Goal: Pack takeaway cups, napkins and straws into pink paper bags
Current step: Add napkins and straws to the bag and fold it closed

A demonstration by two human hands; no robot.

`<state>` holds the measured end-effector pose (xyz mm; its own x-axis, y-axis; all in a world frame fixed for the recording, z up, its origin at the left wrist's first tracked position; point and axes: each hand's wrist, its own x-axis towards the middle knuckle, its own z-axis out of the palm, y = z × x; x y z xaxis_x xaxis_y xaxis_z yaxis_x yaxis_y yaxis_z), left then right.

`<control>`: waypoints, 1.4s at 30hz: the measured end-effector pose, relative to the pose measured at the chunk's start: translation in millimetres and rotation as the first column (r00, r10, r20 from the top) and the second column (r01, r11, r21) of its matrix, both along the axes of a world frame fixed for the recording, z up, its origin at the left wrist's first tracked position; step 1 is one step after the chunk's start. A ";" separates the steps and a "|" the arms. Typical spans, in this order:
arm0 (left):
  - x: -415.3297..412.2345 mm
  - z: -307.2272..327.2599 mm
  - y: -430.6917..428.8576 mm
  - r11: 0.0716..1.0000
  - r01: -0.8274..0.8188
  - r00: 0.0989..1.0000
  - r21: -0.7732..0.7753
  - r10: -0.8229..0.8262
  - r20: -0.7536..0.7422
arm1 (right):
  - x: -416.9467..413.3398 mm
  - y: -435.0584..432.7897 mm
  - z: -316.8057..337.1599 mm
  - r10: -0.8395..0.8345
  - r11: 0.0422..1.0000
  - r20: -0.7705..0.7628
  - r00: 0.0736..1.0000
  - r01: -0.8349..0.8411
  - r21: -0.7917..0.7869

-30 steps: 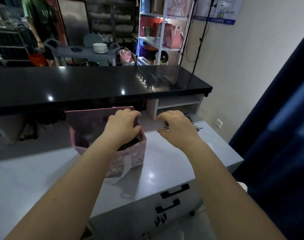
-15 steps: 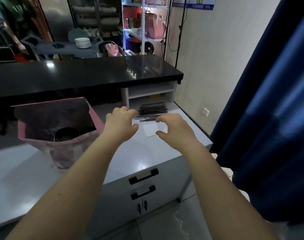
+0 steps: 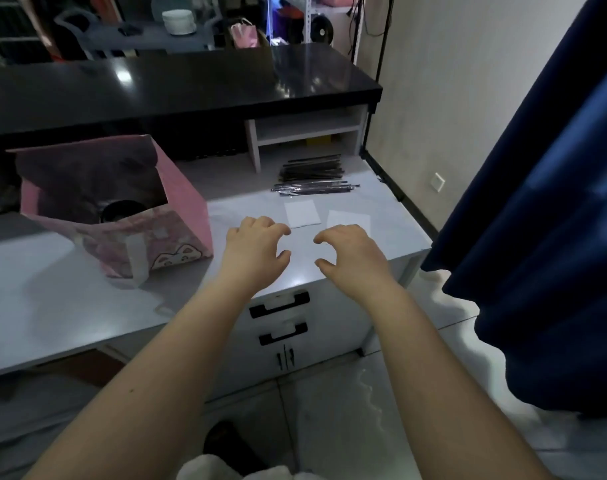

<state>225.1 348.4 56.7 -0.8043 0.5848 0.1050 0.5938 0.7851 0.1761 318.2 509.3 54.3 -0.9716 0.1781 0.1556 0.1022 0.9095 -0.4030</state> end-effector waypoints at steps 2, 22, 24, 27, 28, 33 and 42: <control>3.3 -11.0 4.9 1.000 0.008 1.000 -0.015 -0.007 0.014 | 2.8 4.3 -10.0 -0.003 1.000 0.017 1.000 0.003 -0.017; -120.9 -98.0 79.7 0.996 0.002 0.953 0.091 -0.029 0.300 | -114.5 65.6 -63.0 -0.074 0.994 0.252 0.965 0.090 -0.053; -144.7 -99.4 89.9 0.996 -0.004 0.951 0.090 -0.024 0.309 | -133.3 74.9 -64.8 -0.094 0.993 0.265 0.960 0.109 -0.041; -169.0 -103.5 101.1 0.996 0.003 0.941 0.086 -0.032 0.337 | -154.9 87.3 -69.6 -0.118 0.988 0.285 0.951 0.140 -0.060; -174.7 -105.8 104.1 0.996 0.004 0.938 0.088 -0.035 0.346 | -161.7 90.5 -72.0 -0.118 0.987 0.288 0.950 0.144 -0.072; -196.7 -117.1 114.1 0.992 -0.028 0.935 0.127 -0.019 0.354 | -195.6 100.2 -87.7 -0.100 0.983 0.271 0.957 0.137 -0.123; -229.9 -125.0 126.0 0.947 -0.226 0.934 0.227 0.145 0.327 | -261.1 129.7 -102.2 0.031 0.974 0.236 0.971 0.023 -0.225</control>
